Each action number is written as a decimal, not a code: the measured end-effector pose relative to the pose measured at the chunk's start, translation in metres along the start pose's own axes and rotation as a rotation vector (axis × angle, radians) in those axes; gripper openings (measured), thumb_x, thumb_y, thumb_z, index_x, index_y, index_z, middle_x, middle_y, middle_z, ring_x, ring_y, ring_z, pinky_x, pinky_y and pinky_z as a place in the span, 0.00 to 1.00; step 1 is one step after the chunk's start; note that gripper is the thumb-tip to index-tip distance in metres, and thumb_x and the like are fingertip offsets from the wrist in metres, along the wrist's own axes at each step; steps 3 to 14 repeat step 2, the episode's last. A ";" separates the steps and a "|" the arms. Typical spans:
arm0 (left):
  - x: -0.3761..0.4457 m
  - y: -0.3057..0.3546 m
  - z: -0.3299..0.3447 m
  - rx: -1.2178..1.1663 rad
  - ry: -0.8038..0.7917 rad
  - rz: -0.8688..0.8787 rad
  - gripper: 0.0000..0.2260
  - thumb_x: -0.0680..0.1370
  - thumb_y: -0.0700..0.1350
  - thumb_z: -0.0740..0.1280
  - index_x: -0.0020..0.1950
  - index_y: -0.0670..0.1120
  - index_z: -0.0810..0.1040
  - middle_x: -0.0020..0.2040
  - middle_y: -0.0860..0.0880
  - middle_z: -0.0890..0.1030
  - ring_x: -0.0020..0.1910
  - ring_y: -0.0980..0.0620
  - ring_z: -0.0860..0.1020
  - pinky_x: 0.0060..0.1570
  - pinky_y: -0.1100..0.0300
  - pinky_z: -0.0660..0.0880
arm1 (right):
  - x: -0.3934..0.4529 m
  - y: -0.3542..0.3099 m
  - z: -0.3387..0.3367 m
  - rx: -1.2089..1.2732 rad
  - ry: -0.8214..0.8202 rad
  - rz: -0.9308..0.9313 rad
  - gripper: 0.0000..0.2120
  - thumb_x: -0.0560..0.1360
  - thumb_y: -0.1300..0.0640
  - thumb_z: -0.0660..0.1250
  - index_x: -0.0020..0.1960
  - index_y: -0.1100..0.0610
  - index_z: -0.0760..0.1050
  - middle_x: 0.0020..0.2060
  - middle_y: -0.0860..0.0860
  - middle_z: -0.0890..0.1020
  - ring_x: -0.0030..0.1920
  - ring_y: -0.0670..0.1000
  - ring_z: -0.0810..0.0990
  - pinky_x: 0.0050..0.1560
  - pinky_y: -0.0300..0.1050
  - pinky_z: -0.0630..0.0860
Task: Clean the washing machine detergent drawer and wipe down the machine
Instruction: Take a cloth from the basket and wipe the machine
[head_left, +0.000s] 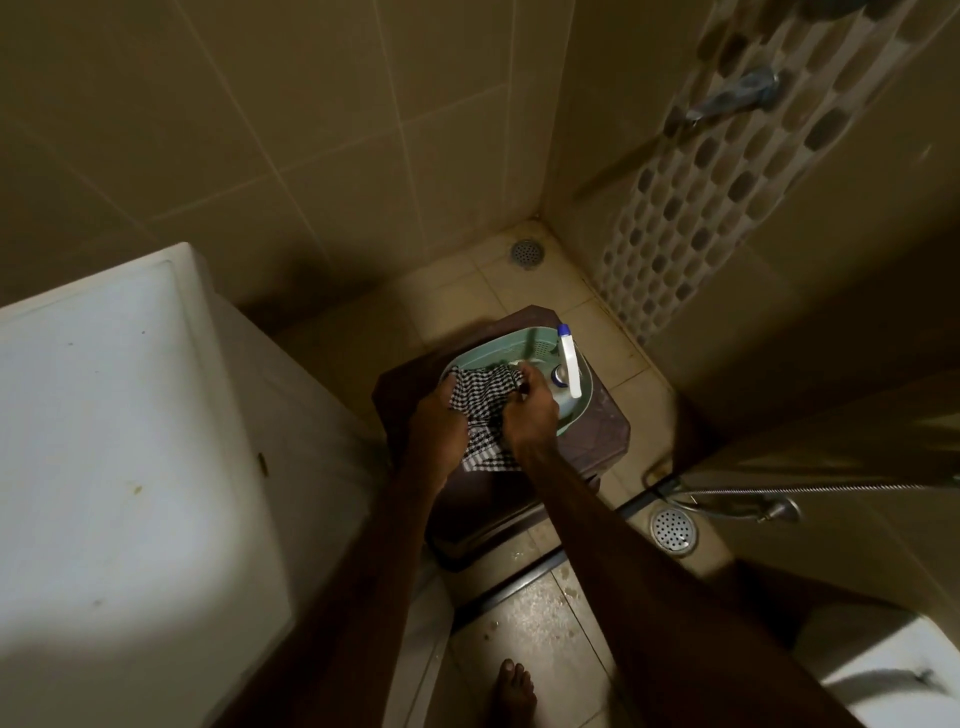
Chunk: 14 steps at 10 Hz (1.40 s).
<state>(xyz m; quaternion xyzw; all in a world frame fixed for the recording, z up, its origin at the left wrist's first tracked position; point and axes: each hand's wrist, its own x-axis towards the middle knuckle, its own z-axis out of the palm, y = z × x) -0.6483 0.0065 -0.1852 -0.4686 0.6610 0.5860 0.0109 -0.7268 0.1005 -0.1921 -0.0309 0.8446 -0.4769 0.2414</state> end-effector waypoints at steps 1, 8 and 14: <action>0.014 -0.029 -0.005 0.013 0.020 0.033 0.28 0.77 0.41 0.55 0.77 0.51 0.72 0.72 0.45 0.78 0.70 0.42 0.77 0.68 0.41 0.77 | 0.001 0.000 0.002 -0.134 -0.195 0.037 0.32 0.78 0.74 0.56 0.80 0.56 0.67 0.73 0.57 0.76 0.71 0.58 0.76 0.66 0.44 0.72; -0.023 -0.004 -0.014 0.063 0.070 0.062 0.27 0.80 0.36 0.59 0.78 0.51 0.72 0.74 0.45 0.76 0.73 0.43 0.74 0.72 0.45 0.73 | -0.009 0.009 0.002 -0.218 -0.161 -0.024 0.31 0.75 0.74 0.57 0.75 0.57 0.75 0.70 0.57 0.80 0.70 0.58 0.78 0.69 0.50 0.76; -0.023 -0.004 -0.014 0.063 0.070 0.062 0.27 0.80 0.36 0.59 0.78 0.51 0.72 0.74 0.45 0.76 0.73 0.43 0.74 0.72 0.45 0.73 | -0.009 0.009 0.002 -0.218 -0.161 -0.024 0.31 0.75 0.74 0.57 0.75 0.57 0.75 0.70 0.57 0.80 0.70 0.58 0.78 0.69 0.50 0.76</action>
